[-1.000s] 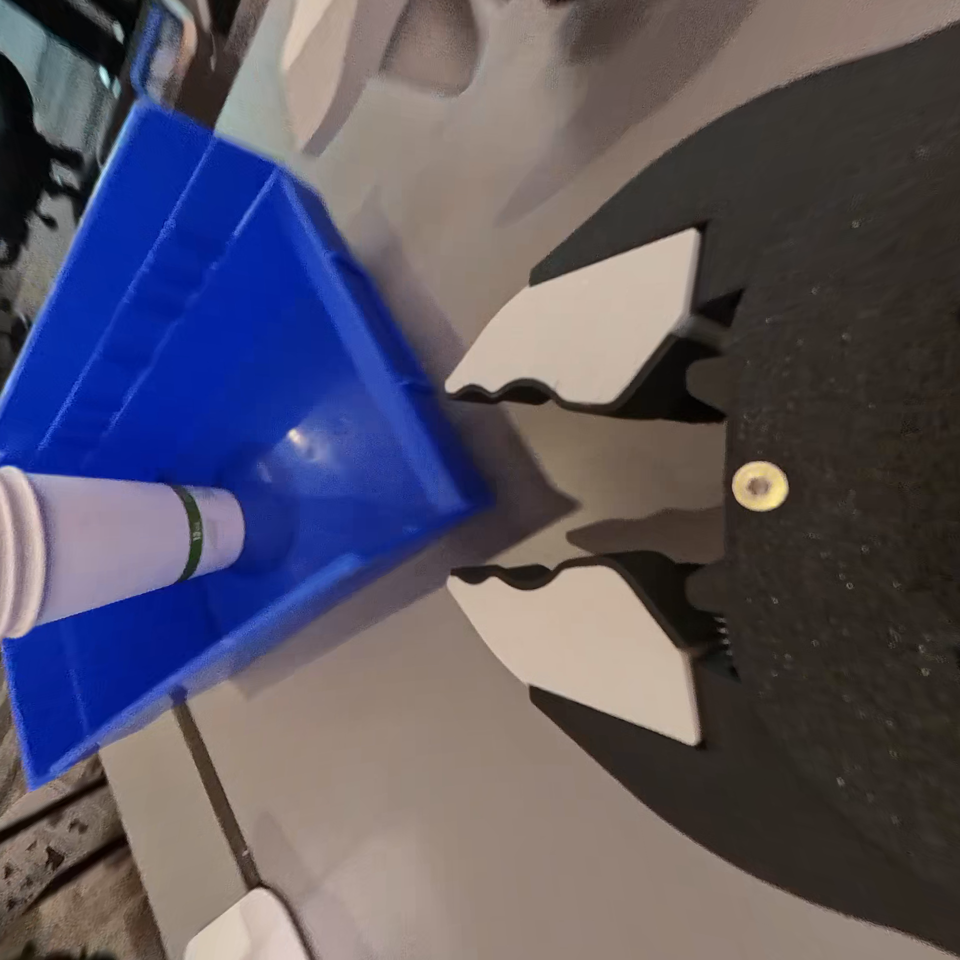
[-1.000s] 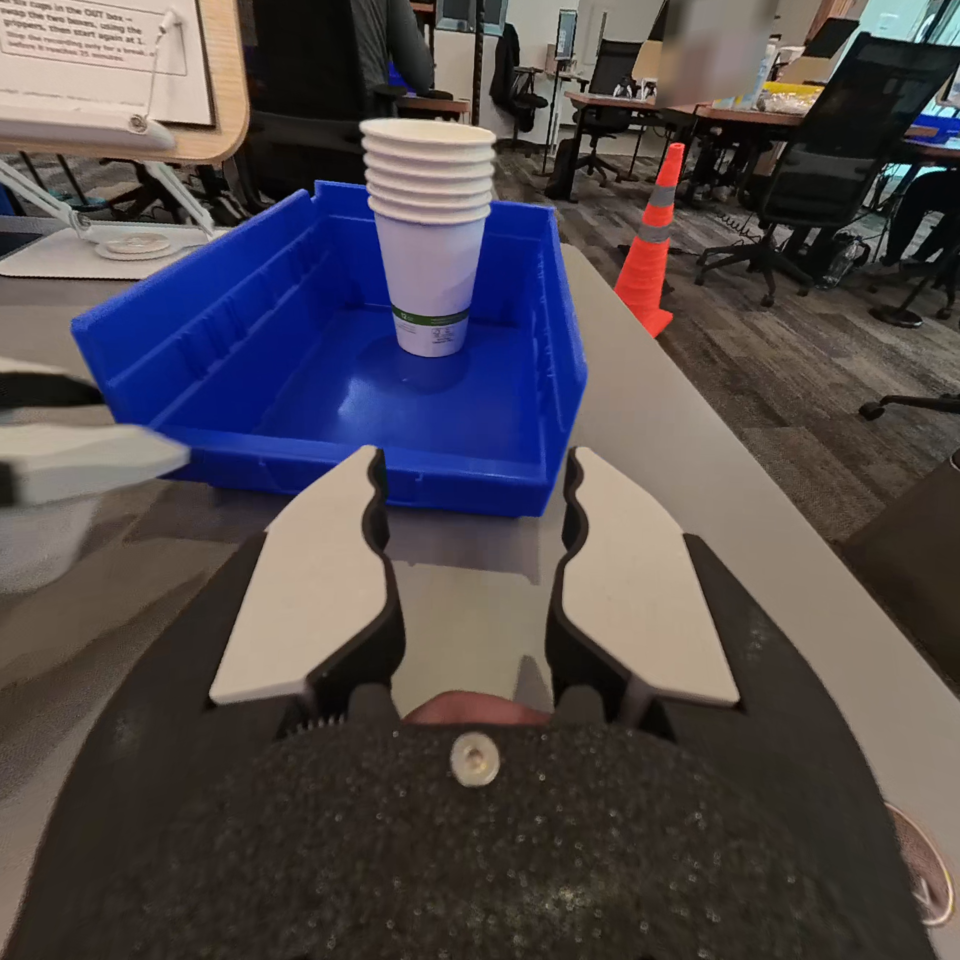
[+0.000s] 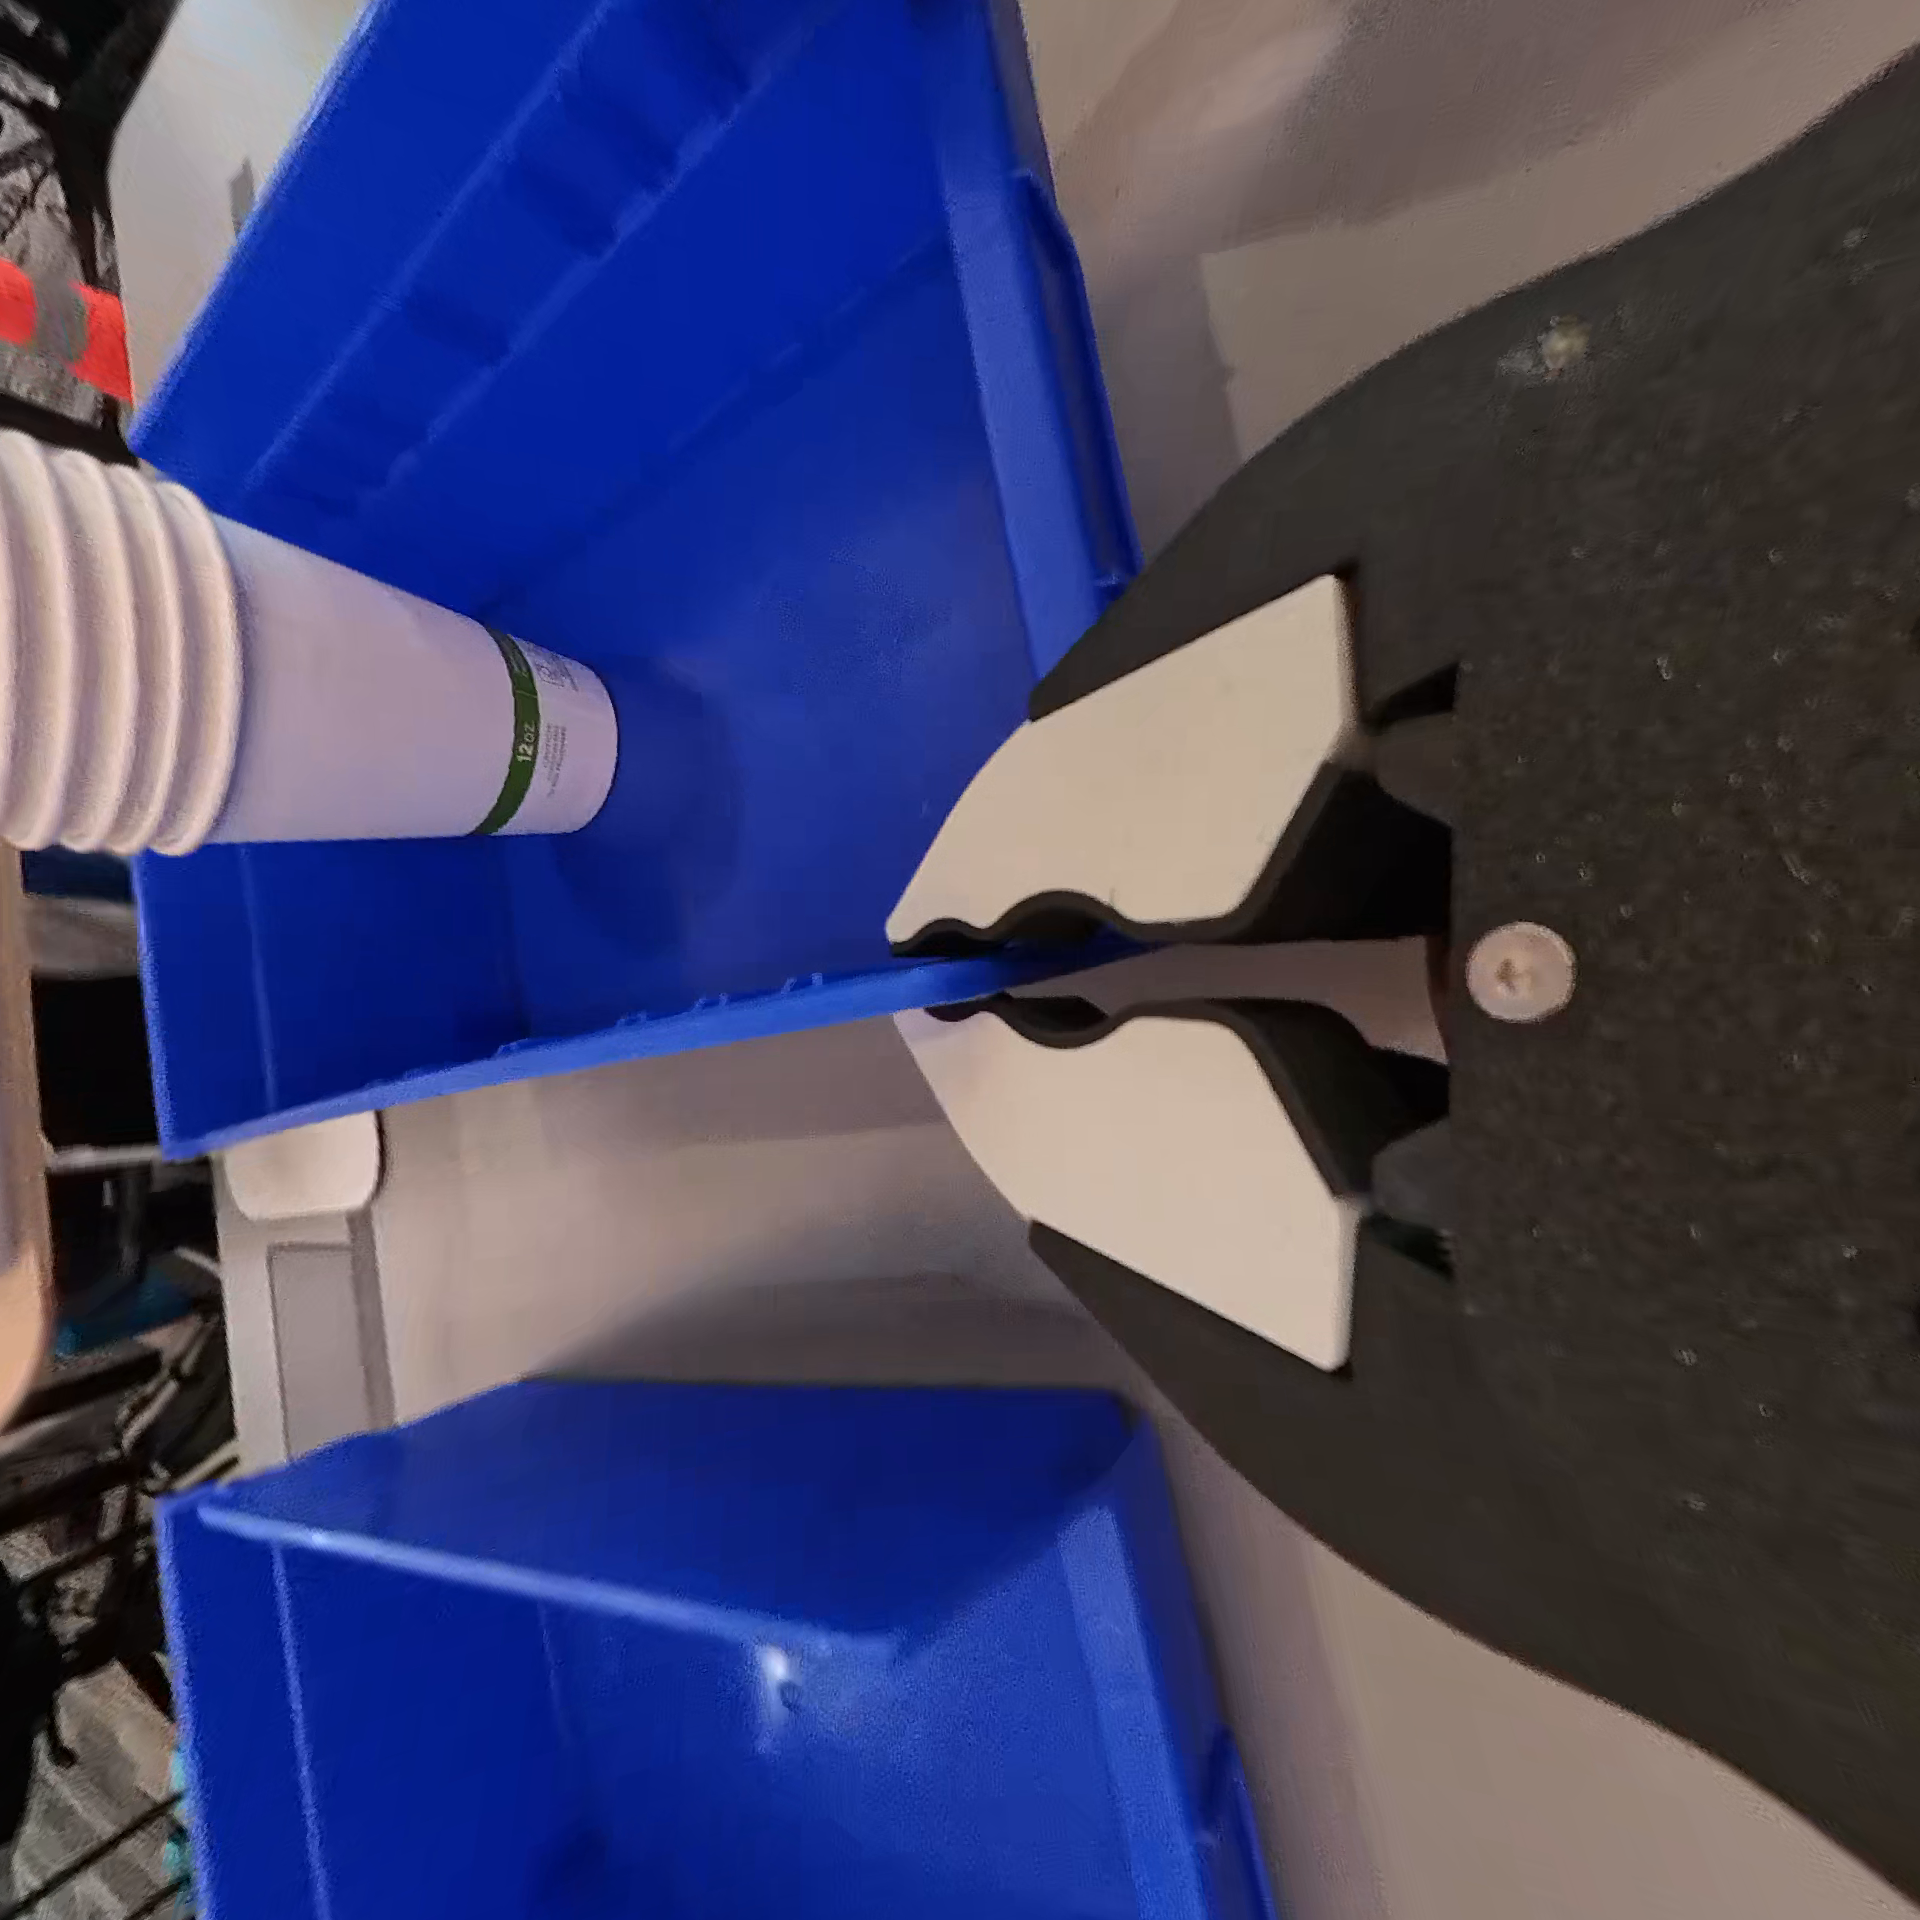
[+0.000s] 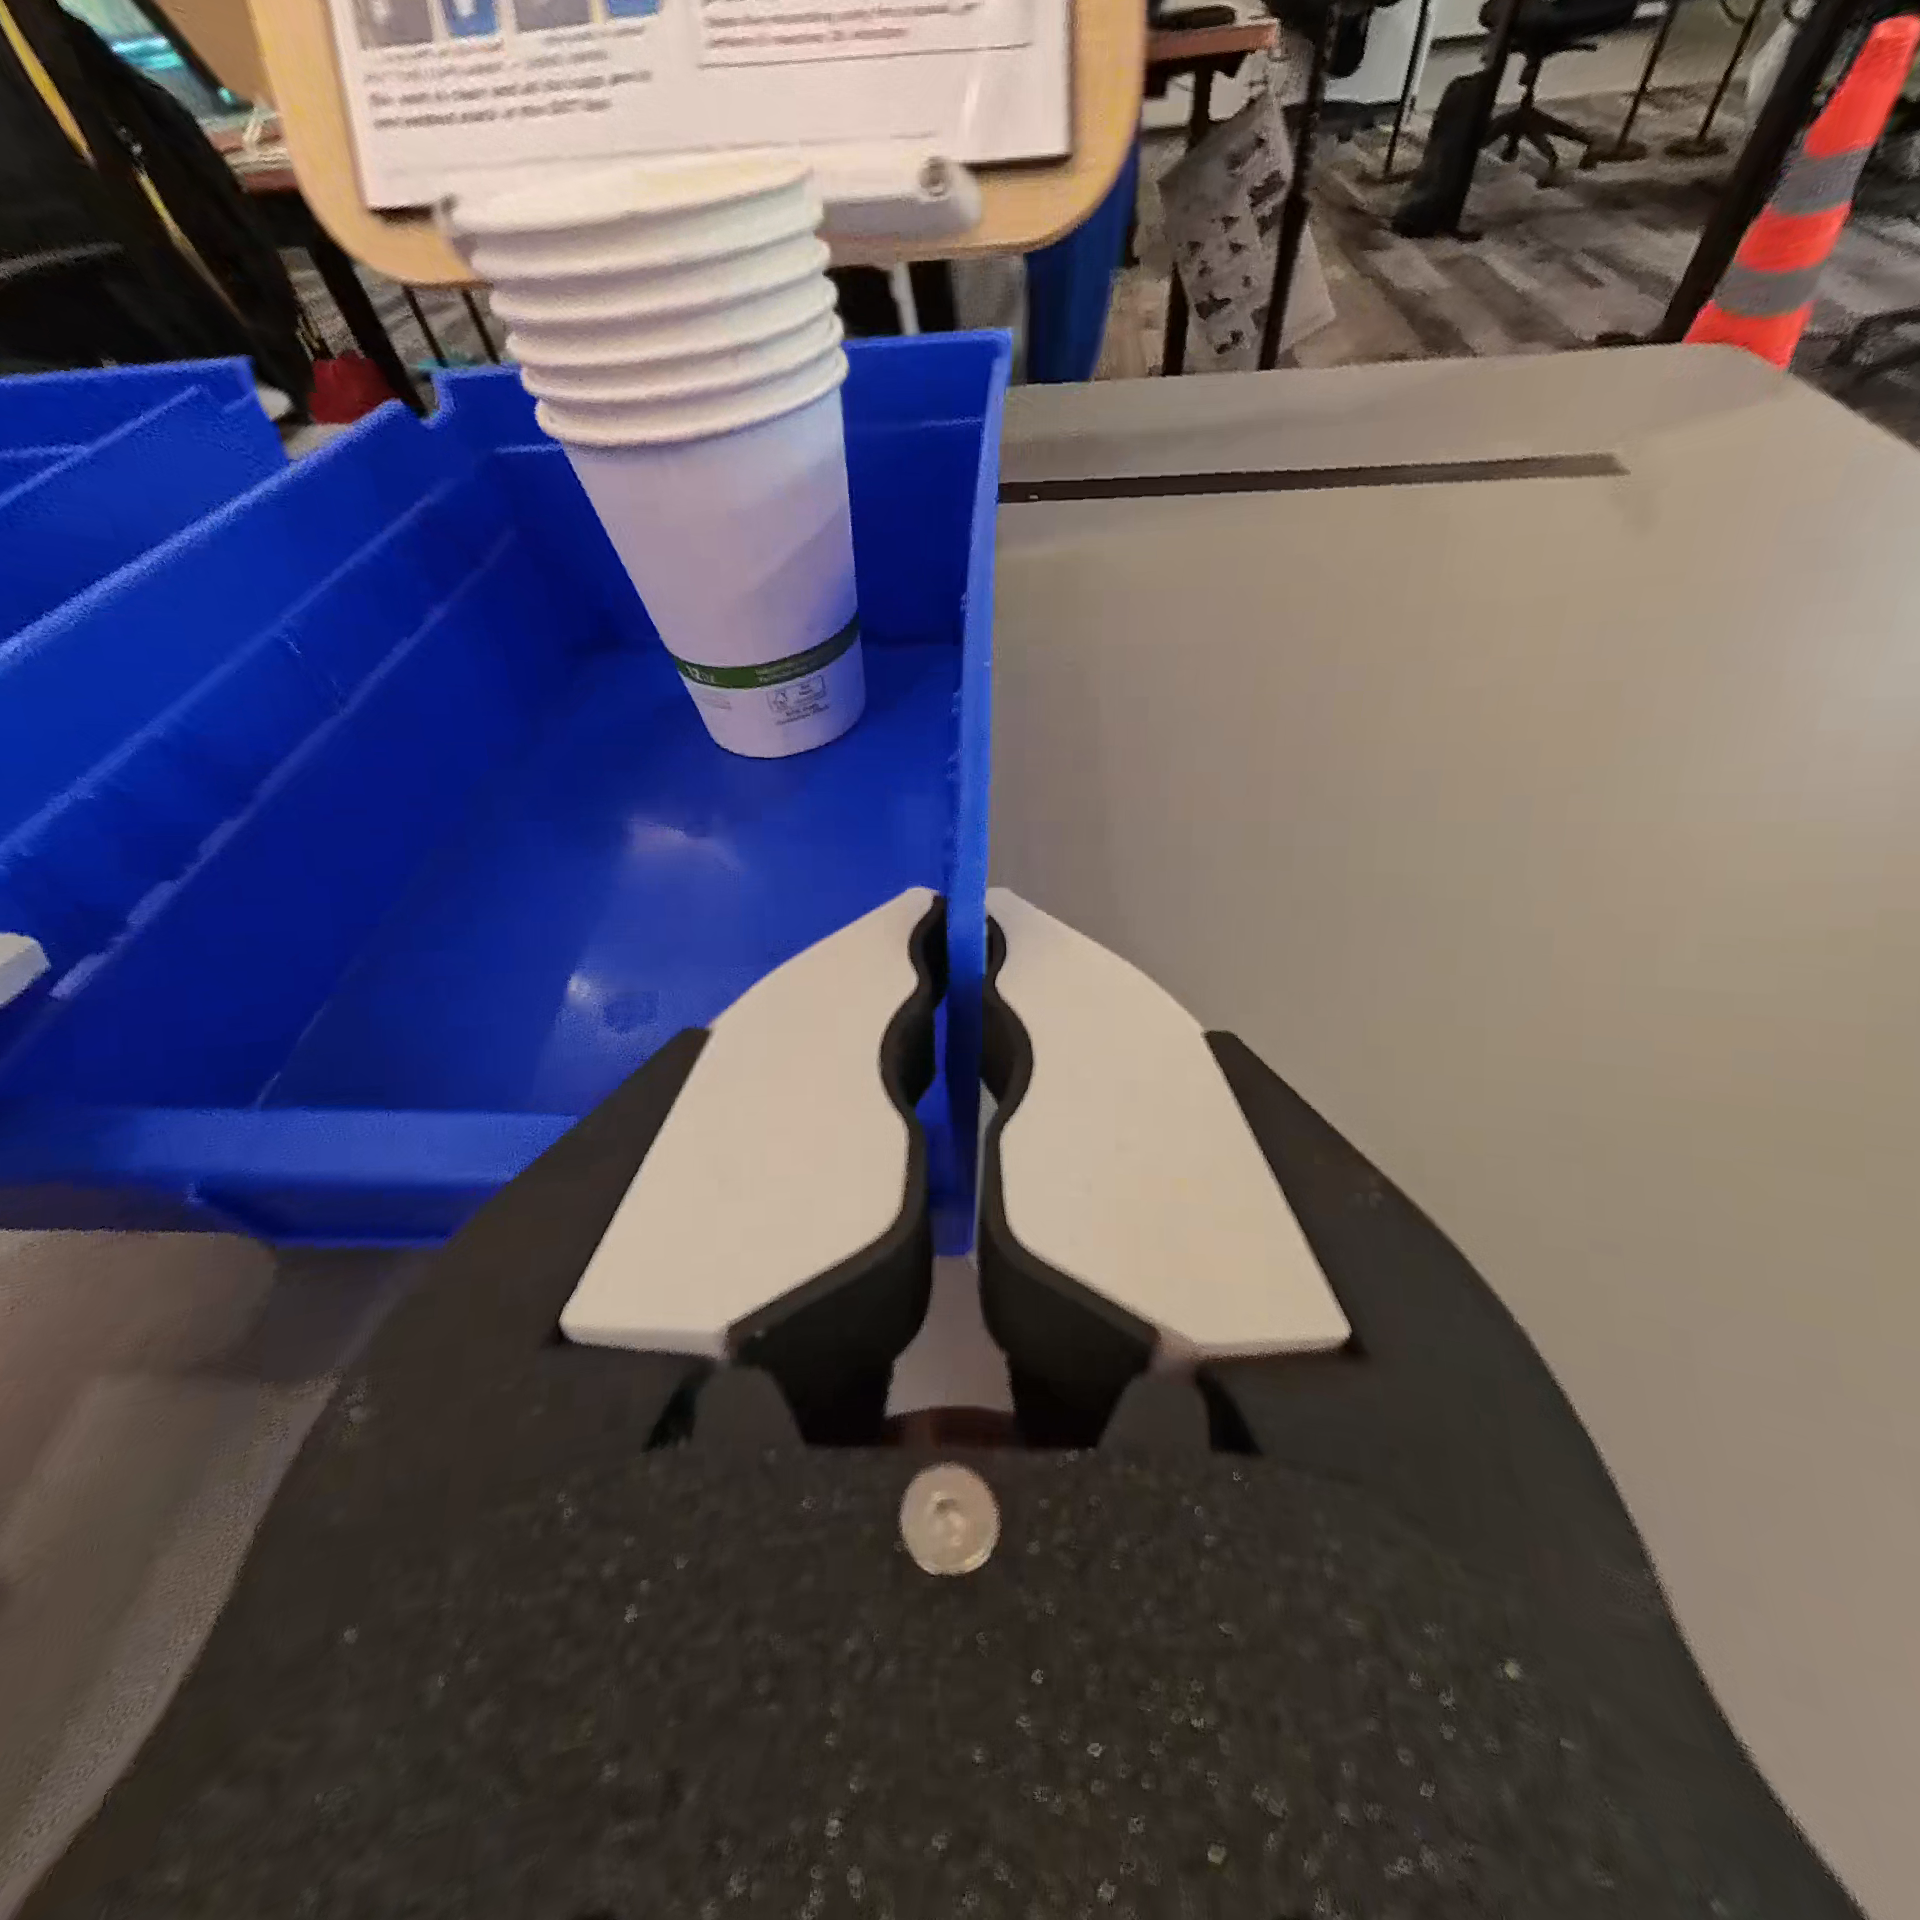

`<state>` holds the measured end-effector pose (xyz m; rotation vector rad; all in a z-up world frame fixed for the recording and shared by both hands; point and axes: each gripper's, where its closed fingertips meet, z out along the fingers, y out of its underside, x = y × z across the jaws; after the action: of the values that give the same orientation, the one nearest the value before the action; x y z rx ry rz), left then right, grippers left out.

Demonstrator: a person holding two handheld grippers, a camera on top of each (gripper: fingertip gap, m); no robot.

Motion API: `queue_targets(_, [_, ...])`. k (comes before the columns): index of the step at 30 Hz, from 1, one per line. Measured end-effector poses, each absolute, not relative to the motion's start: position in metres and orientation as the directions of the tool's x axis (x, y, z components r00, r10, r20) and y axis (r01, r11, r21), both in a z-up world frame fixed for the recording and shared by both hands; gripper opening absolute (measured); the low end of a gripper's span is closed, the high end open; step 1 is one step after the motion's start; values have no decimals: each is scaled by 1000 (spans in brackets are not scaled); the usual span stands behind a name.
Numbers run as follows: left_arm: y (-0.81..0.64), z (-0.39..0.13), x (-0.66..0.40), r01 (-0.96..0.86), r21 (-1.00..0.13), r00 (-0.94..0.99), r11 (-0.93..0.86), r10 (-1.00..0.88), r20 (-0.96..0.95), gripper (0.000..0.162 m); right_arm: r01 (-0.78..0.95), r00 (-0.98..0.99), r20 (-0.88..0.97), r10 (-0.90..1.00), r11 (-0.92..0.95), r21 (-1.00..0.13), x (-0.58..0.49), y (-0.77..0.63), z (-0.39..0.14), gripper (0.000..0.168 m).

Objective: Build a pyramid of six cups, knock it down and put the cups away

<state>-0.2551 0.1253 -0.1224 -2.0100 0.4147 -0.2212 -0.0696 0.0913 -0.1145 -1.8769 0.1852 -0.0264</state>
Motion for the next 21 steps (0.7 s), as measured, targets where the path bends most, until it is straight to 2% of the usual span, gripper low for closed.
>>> queue_targets(5, [133, -130, -274, -115, -899, 928, -423, -367, 54, 5, -90, 995, -73, -66, -302, -949, -88, 102, -120, 6])
queue_targets(6, [131, -129, -271, -98, -903, 913, -418, -398, 85, 13, -88, 996, -84, -26, -316, -945, -90, 101, -120, 13])
queue_targets(7, [128, -125, -269, -74, -905, 900, -419, -419, 121, 31, -85, 996, -90, 0, -327, -941, -90, 97, -118, 22])
queue_targets(8, [124, -119, -270, -45, -906, 890, -421, -429, 155, 56, -75, 996, -84, 15, -333, -940, -86, 91, -115, 34])
queue_targets(9, [118, -112, -272, -20, -904, 878, -427, -441, 188, 70, -59, 997, -73, 31, -316, -947, -82, 82, -109, 43])
queue_targets(12, [96, -83, -301, 66, -917, 830, -394, -489, 270, 76, 4, 980, -31, 195, -173, -985, -82, 49, -84, 56])
queue_targets(15, [96, -77, -366, 53, -926, 853, -375, -465, 237, 77, 78, 950, 41, 309, -107, -991, -89, 20, -81, 66])
queue_targets(19, [142, -97, -483, -40, -894, 961, -446, -261, 87, 77, 204, 931, 177, 321, -54, -977, -103, 15, -78, 69])
queue_targets(21, [169, -90, -534, 0, -915, 991, -403, -124, 55, 74, 197, 924, 165, 345, -60, -979, -116, 16, -81, 69])
